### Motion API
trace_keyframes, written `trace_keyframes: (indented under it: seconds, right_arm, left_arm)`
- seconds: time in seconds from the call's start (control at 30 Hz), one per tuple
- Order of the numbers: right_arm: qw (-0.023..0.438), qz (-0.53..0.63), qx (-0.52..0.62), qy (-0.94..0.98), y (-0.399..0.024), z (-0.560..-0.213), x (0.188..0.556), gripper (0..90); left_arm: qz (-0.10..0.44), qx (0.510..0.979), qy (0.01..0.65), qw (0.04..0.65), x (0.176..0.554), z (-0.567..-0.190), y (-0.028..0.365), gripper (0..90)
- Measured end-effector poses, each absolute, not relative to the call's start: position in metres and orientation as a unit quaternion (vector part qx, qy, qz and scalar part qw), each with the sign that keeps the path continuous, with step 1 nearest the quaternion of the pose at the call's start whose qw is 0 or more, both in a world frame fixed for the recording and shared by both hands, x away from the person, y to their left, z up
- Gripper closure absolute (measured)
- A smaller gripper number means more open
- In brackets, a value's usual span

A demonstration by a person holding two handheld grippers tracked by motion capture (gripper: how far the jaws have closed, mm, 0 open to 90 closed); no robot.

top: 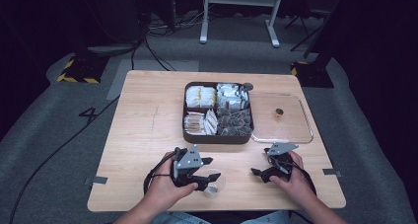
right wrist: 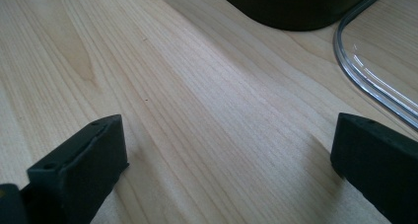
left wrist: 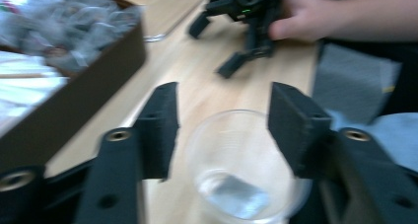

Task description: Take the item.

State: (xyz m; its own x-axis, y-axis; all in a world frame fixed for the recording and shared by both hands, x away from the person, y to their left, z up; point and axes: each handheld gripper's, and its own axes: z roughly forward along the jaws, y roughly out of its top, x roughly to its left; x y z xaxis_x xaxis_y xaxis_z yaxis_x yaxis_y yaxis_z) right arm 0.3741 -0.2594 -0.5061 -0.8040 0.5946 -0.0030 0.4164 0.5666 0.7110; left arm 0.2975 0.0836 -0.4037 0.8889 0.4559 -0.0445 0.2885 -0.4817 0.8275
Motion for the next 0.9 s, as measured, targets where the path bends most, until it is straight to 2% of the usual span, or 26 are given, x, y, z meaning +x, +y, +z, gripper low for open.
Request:
trace_keyframes:
  seconds: [0.13,0.23,0.43,0.57,0.9]
  right_arm:
    - [0.122,0.366,0.286,0.877,-0.259,-0.506,0.373,0.6]
    - [0.121,0.366,0.285,0.878,-0.260,-0.506,0.372,0.7]
    - [0.120,0.366,0.283,0.878,-0.260,-0.506,0.371,0.7]
    - [0.120,0.366,0.283,0.878,-0.260,-0.506,0.371,0.6]
    - [0.120,0.367,0.283,0.878,-0.260,-0.506,0.371,0.7]
  left_arm:
    - [0.100,0.857,0.227,0.453,0.304,-0.401,0.086,35.6]
    - [0.127,0.853,0.242,0.444,0.309,-0.395,0.094,34.1]
    - [0.135,0.852,0.265,0.431,0.313,-0.394,0.109,31.0]
    - [0.150,0.856,0.282,0.405,0.318,-0.397,0.125,30.1]
    - [0.149,0.850,0.321,0.390,0.323,-0.415,0.160,29.2]
